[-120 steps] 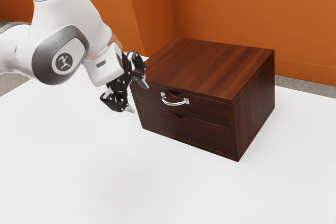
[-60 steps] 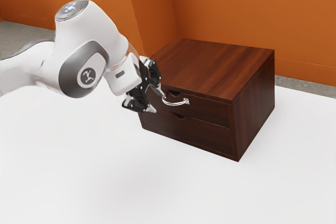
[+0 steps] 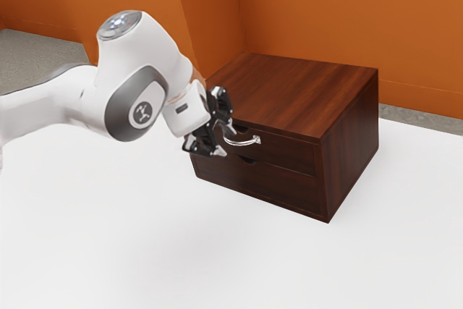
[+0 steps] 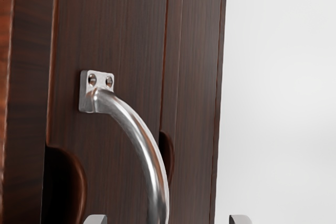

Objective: Pull the drawer handle with one arm to open the drawer

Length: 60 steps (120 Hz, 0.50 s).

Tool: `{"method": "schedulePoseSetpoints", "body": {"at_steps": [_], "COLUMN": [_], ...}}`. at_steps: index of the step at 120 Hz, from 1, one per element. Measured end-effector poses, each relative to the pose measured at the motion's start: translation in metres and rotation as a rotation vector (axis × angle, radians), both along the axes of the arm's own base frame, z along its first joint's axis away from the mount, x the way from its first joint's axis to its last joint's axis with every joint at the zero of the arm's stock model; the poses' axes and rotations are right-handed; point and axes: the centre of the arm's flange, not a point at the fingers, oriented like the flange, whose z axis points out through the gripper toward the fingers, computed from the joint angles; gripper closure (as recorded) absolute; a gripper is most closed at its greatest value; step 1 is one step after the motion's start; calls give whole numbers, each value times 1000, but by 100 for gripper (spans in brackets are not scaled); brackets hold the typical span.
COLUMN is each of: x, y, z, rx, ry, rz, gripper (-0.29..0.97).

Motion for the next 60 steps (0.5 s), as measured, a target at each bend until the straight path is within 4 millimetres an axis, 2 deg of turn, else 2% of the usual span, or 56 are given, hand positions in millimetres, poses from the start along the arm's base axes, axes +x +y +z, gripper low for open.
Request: {"method": "schedulePoseSetpoints", "body": {"at_steps": [60], "x": [4], "y": [-10], "z": [-8], "rx": [-25], "ry": [2], "rz": [-11], "gripper": [51]}}
